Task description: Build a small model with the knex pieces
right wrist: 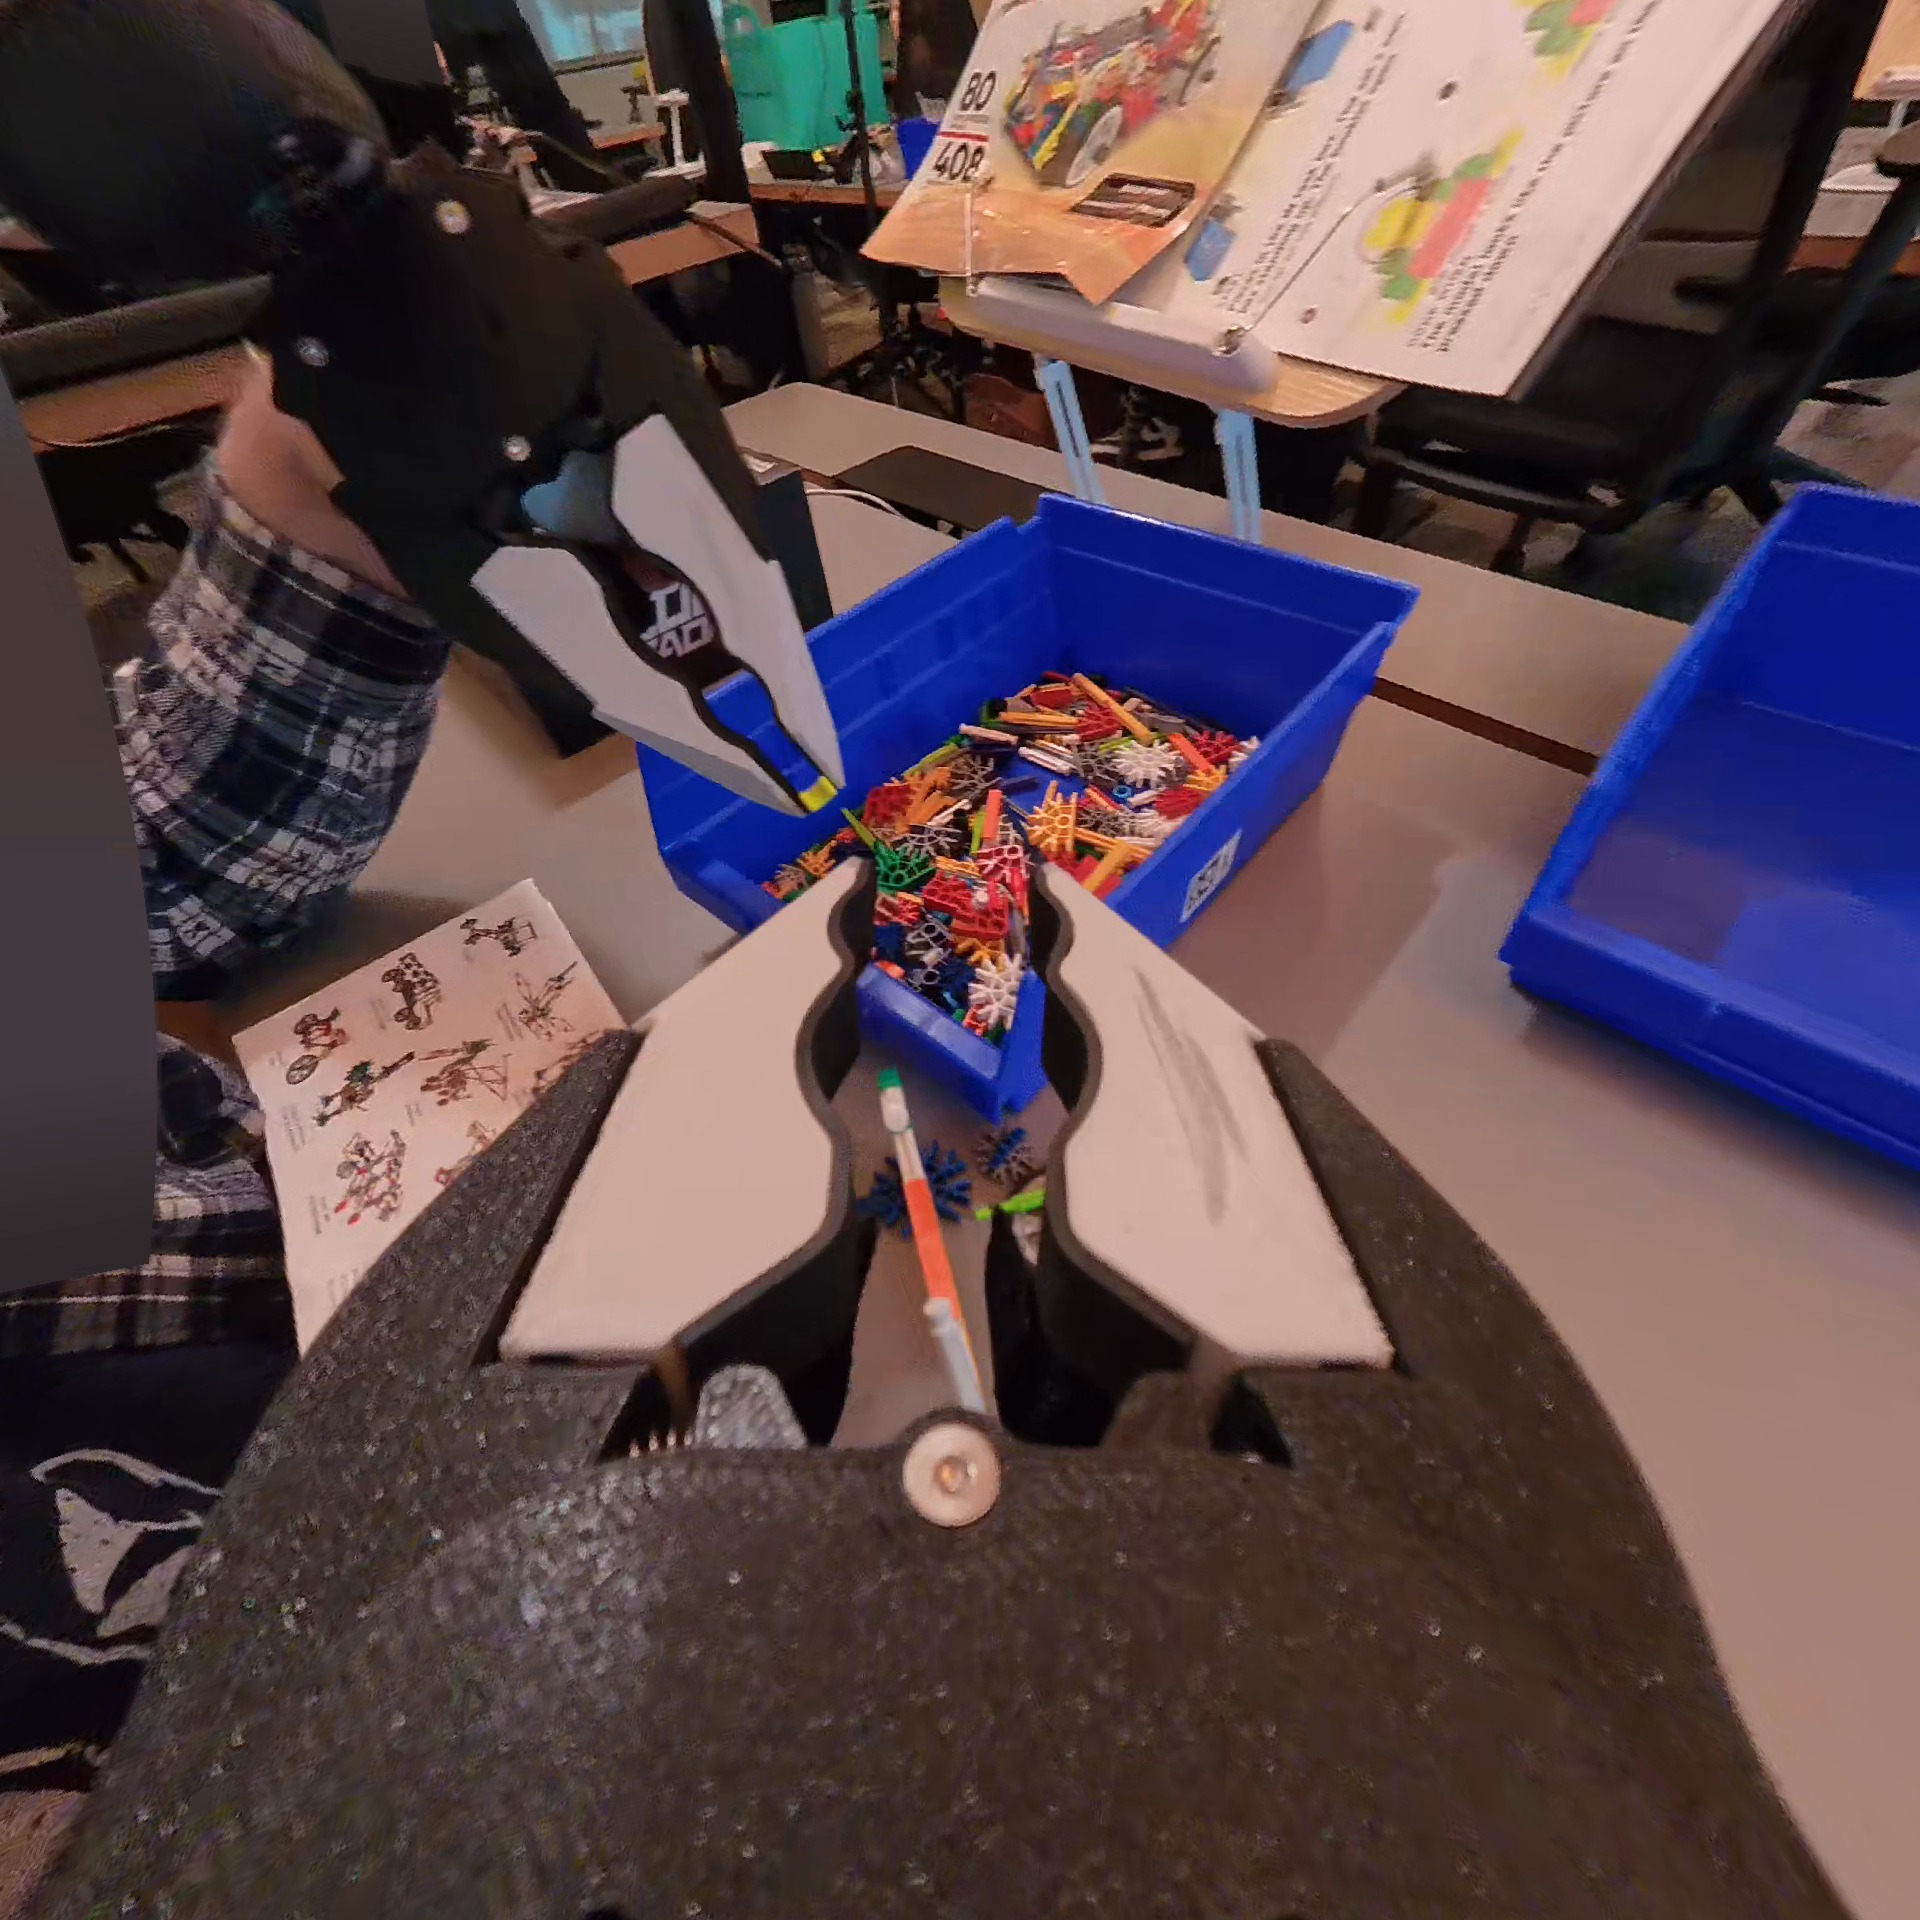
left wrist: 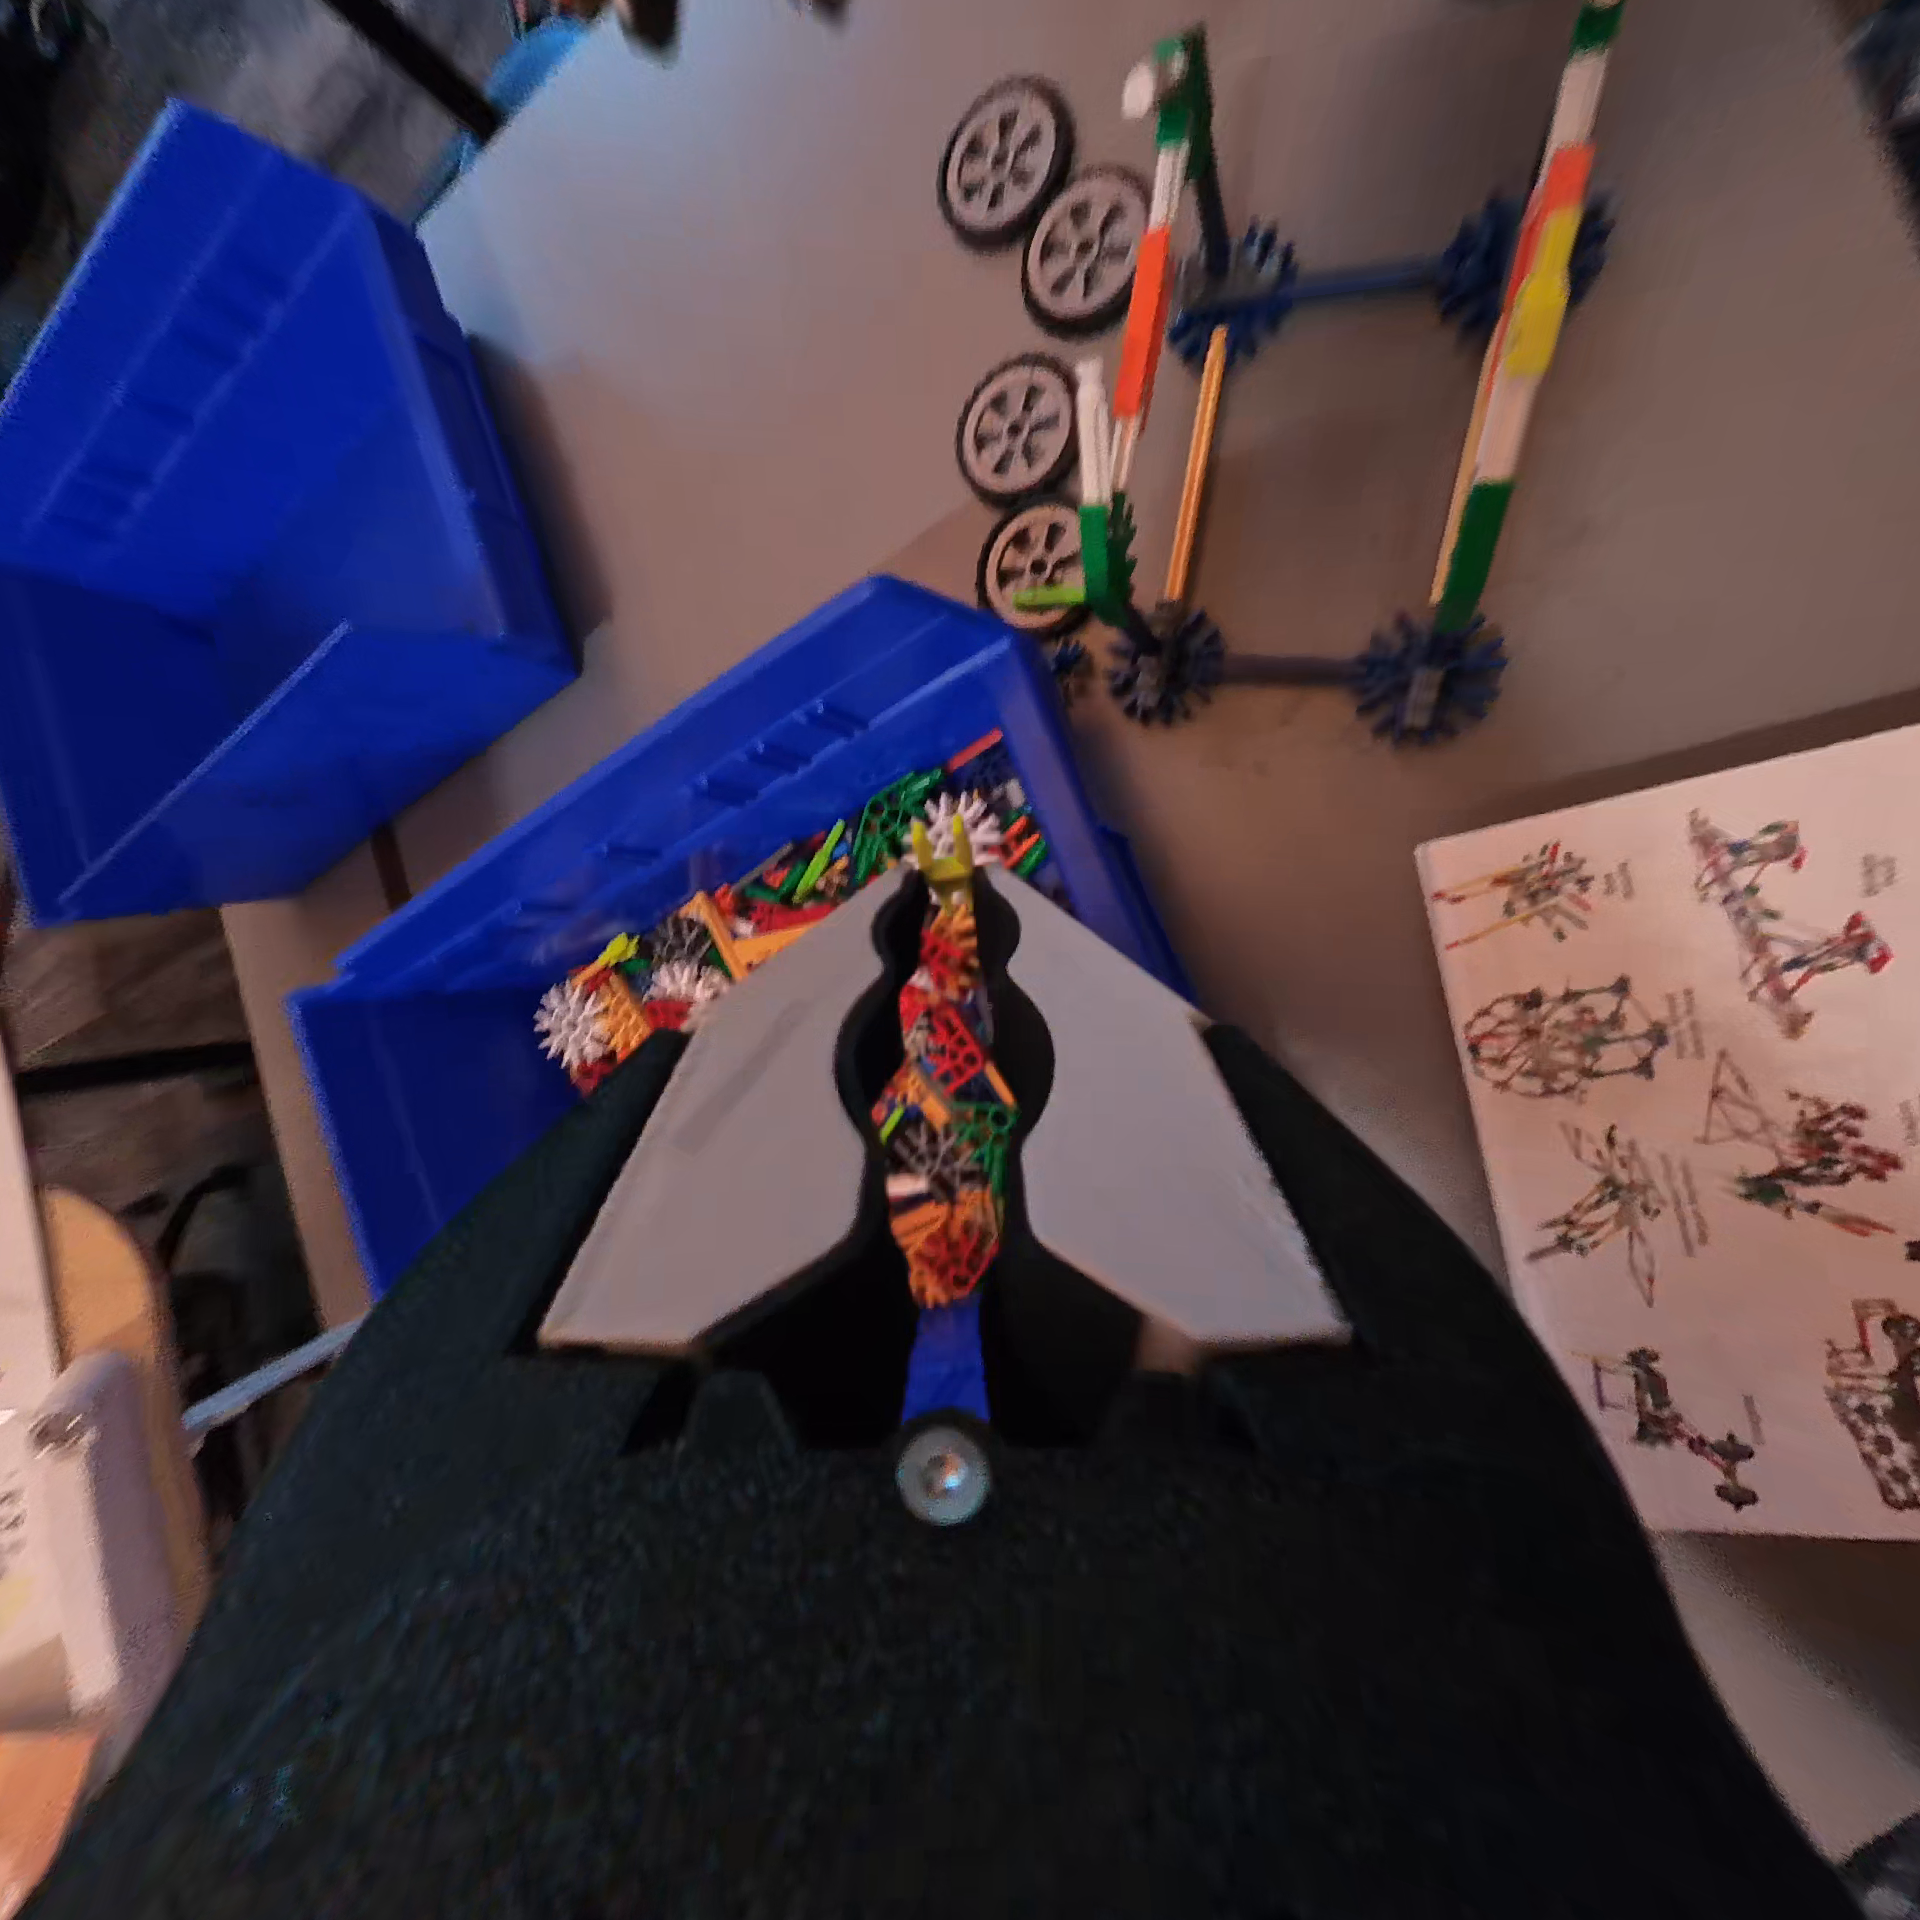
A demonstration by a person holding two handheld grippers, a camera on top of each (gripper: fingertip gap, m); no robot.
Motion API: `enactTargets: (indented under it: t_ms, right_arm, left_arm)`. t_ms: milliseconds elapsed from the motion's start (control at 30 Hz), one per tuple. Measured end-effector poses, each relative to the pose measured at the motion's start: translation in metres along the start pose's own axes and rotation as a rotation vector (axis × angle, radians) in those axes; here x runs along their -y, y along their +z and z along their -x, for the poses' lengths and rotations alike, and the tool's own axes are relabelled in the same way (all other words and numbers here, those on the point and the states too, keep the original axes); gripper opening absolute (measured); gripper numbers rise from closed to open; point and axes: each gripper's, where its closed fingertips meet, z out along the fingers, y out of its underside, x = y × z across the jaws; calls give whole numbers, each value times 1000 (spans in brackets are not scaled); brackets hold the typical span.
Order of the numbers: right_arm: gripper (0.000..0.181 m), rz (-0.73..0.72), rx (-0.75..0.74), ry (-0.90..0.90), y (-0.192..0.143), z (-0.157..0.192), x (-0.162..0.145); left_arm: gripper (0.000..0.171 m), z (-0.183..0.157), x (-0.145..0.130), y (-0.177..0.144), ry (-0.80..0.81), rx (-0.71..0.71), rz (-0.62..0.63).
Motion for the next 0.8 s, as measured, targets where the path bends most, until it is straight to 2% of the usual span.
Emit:
enactTargets:
  t_ms: [167,433,600,800]
  right_arm:
    - [29,12,36,14,8,12,-2]
    - [29,36,33,10,9,17,-5]
    - [29,56,12,-37,1,19,-9]
    - [29,82,5,-31,-13,23,-20]
  left_arm:
    - [7,3,-5,2,-22,-16,-17]
    - [7,-1,2,4,-3,-25,-30]
    - [7,-16,25,8,7,-106,-123]
    - [8,-37,43,35,62,-184,-118]
